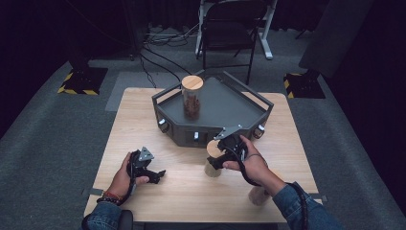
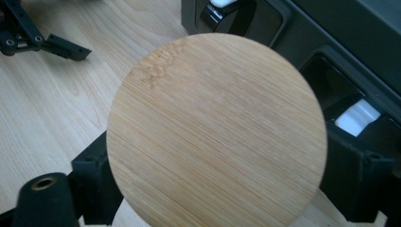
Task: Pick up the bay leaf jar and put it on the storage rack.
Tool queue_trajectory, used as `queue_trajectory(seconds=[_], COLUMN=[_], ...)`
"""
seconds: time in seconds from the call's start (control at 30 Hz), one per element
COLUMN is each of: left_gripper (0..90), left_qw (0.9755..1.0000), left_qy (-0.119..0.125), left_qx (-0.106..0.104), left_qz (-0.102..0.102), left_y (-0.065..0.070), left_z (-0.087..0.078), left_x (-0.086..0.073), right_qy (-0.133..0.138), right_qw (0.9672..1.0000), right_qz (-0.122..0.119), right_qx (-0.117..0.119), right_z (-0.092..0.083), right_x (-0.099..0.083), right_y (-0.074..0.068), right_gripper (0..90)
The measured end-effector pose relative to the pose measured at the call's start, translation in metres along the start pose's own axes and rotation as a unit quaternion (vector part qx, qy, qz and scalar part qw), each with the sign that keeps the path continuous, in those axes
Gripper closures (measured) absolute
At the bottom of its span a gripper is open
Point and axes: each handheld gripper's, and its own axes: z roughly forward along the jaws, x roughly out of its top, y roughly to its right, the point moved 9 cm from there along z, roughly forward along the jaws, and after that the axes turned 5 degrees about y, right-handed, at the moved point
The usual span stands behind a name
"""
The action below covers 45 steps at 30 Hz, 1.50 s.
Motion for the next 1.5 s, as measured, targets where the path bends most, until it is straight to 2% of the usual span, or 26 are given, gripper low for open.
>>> queue_trajectory(seconds=[0.13,0.17,0.53,0.57,0.67,0.9,1.1,1.5], left_gripper=[0.4,0.4,0.4,0.4,0.4,0.4,0.4,0.4], left_qw=[1.0000,1.0000,1.0000,1.0000,1.0000,1.0000,1.0000,1.0000], left_qy=[0.000,0.000,0.000,0.000,0.000,0.000,0.000,0.000], left_qx=[0.000,0.000,0.000,0.000,0.000,0.000,0.000,0.000], left_qz=[0.000,0.000,0.000,0.000,0.000,0.000,0.000,0.000], left_y=[0.000,0.000,0.000,0.000,0.000,0.000,0.000,0.000], left_z=[0.000,0.000,0.000,0.000,0.000,0.000,0.000,0.000], left_x=[0.000,0.000,0.000,0.000,0.000,0.000,0.000,0.000], right_qy=[-0.002,-0.005,0.000,0.001,0.001,0.010,0.019,0.041], right_qw=[1.0000,0.9999,0.9994,0.9992,0.9989,0.9983,0.9975,0.9963], right_qz=[-0.003,-0.009,-0.014,-0.023,-0.025,-0.038,-0.055,-0.060], right_qx=[0.004,0.009,0.031,0.032,0.039,0.043,0.041,0.046], right_z=[0.002,0.003,0.003,0.003,0.000,-0.017,-0.037,-0.065], right_x=[0.000,0.001,0.002,0.003,0.004,0.018,0.030,0.048], right_y=[-0.001,-0.003,-0.002,-0.004,-0.006,-0.006,-0.001,0.010], right_gripper=[18.8,22.6,24.7,24.7,24.7,24.7,24.7,24.8])
